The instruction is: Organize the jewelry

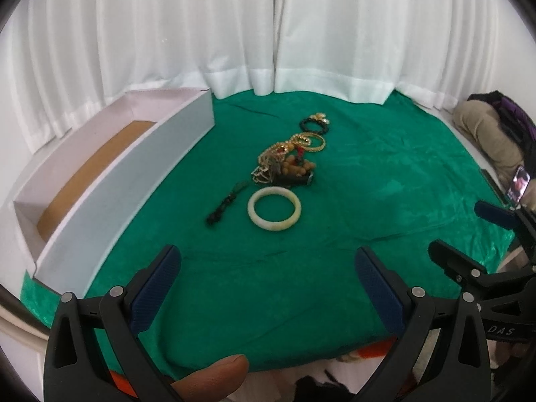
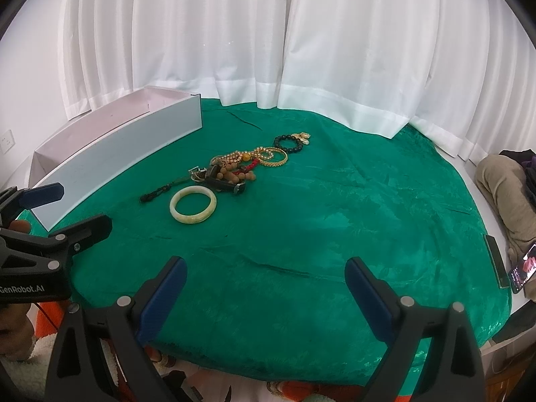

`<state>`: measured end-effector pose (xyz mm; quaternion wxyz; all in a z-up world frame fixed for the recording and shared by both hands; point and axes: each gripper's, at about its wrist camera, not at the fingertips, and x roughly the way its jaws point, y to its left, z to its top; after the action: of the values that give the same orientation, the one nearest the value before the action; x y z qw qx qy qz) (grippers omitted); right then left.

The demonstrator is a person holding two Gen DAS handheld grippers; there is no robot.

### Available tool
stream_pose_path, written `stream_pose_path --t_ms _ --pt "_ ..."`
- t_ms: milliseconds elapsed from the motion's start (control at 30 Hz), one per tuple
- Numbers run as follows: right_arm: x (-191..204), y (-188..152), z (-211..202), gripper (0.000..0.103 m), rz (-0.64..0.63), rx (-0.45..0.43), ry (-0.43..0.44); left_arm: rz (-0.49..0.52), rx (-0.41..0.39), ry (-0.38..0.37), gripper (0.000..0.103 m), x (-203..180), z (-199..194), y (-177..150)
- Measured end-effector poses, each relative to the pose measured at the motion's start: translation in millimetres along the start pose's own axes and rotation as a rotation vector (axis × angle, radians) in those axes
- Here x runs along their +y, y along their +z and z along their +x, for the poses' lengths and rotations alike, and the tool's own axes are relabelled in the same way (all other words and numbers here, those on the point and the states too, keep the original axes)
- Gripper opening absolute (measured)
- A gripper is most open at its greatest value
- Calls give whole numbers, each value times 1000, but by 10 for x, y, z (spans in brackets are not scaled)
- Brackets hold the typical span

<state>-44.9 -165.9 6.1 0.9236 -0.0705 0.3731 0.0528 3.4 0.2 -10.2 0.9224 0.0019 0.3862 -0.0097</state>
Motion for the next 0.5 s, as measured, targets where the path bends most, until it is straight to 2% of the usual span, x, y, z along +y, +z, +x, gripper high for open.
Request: stream_pose_path --t_ms 267,500 --pt "20 -9 13 97 1 12 7 40 13 25 103 -48 -9 -4" --pt "37 -40 39 97 4 22 7 31 38 24 103 -23 22 9"
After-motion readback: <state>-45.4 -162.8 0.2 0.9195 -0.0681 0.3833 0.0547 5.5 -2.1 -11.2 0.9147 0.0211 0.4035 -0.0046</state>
